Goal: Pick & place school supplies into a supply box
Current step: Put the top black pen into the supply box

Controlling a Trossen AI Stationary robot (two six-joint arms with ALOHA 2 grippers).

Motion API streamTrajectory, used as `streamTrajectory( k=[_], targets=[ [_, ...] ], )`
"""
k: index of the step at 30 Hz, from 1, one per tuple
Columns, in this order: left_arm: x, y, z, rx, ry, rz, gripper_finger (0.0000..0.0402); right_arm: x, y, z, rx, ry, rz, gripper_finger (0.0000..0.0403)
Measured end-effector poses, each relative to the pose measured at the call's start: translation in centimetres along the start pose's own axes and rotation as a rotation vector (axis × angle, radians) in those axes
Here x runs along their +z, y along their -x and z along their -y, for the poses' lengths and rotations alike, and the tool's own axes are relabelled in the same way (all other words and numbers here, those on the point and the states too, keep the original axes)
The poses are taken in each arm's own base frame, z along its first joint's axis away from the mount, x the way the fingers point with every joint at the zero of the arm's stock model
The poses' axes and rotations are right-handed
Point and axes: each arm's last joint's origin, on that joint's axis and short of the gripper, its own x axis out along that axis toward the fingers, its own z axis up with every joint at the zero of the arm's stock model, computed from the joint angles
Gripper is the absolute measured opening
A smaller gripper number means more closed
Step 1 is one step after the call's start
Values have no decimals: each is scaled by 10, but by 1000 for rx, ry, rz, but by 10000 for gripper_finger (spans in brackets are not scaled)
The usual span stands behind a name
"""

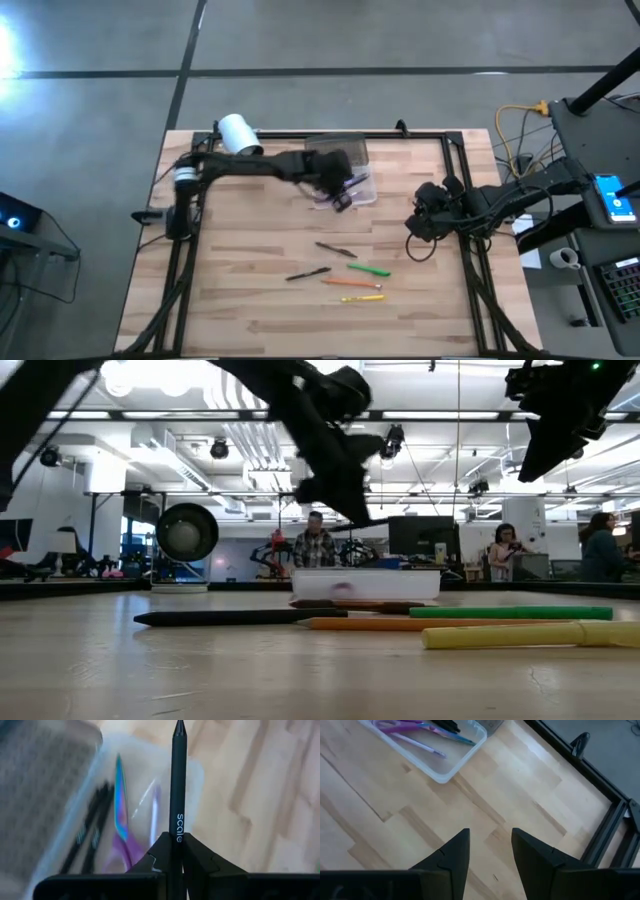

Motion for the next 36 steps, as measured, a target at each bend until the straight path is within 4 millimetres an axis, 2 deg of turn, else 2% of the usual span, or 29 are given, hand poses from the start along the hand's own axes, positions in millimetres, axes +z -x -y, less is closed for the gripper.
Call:
streamTrajectory(
  k=[5,9,12,15,21,25,30,36],
  targets=[
    [33,-35,-7,28,-38,-85,10,0,0,0,1,-49,1,137],
    [38,-63,-4,39,-101,-209,10,0,0,0,1,-76,1,137],
    [44,-67,-1,40,-128,-235,10,0,0,1,-2,-84,-1,137],
    [51,-60,-5,34,-114,-189,10,-1,0,2,-11,-91,-6,137],
    [37,-56,-28,70,-21,-236,10,-2,0,3,-27,-81,-7,137],
    [21,-54,-33,37,36,-265,10,-3,0,5,-42,-67,-10,137],
    [6,-57,-36,-39,169,-171,10,-3,-1,5,-44,-73,-10,137],
    [-13,-68,-46,-29,310,-150,16,-1,-2,6,-54,-87,-10,137]
  ],
)
